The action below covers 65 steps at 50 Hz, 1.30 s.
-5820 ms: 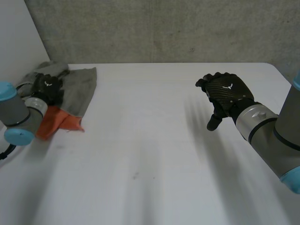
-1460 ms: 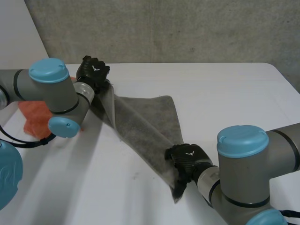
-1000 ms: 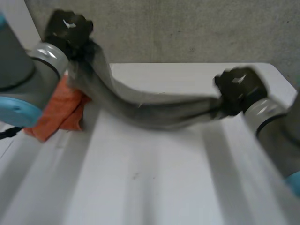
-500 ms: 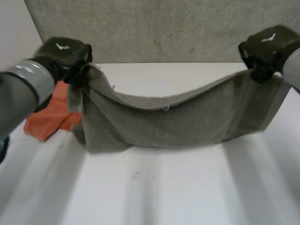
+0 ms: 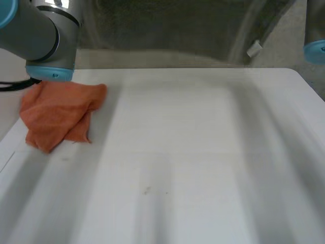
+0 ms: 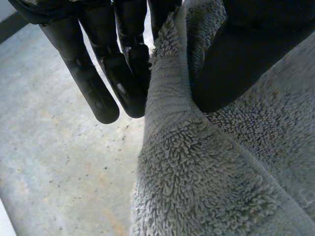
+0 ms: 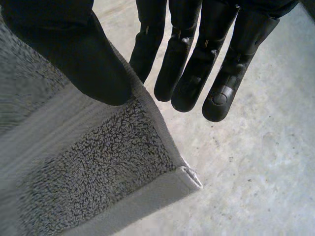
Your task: Fold the laundry.
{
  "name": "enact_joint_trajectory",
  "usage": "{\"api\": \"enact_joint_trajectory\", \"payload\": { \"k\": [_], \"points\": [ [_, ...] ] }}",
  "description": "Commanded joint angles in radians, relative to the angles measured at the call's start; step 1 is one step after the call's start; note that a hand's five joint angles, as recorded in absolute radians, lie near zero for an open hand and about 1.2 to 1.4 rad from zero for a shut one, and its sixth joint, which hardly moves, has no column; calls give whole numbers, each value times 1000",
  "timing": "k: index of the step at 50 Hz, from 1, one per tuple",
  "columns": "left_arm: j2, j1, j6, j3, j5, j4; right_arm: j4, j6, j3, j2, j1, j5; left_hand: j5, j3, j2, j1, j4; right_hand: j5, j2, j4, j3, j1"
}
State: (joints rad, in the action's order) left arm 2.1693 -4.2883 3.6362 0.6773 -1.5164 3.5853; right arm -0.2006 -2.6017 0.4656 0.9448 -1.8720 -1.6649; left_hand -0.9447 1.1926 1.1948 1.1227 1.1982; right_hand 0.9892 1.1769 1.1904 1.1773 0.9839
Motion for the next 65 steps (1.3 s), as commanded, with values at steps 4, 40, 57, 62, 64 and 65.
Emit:
{"api": "enact_joint_trajectory", "payload": {
  "k": [4,40,57,62,64,65],
  "points": [
    [-241,8,-8,629,15,6,96,-32,581,212,25,146,-277,204,201,274,198,233,219,206,219,412],
    [-229,-65,-10,1160,-88,-8,101,8,1255,275,175,304,501,-574,-576,-504,-580,233,219,206,219,412],
    [-252,-61,-4,1173,-140,-86,112,-86,1259,275,221,312,-277,204,201,274,198,-190,-203,-216,-203,-10],
    [-281,-57,-10,1163,-134,-120,125,-129,1243,276,266,315,-277,204,201,274,198,-547,-560,-574,-561,-367],
    [-281,-59,-10,1154,-134,-122,150,-124,1239,275,269,323,-277,204,201,274,198,-574,-587,-600,-587,-394],
    [-279,-61,-8,1153,-133,-122,159,-124,1237,275,271,323,-277,204,201,274,198,-574,-587,-600,-587,-394]
  ]
}}
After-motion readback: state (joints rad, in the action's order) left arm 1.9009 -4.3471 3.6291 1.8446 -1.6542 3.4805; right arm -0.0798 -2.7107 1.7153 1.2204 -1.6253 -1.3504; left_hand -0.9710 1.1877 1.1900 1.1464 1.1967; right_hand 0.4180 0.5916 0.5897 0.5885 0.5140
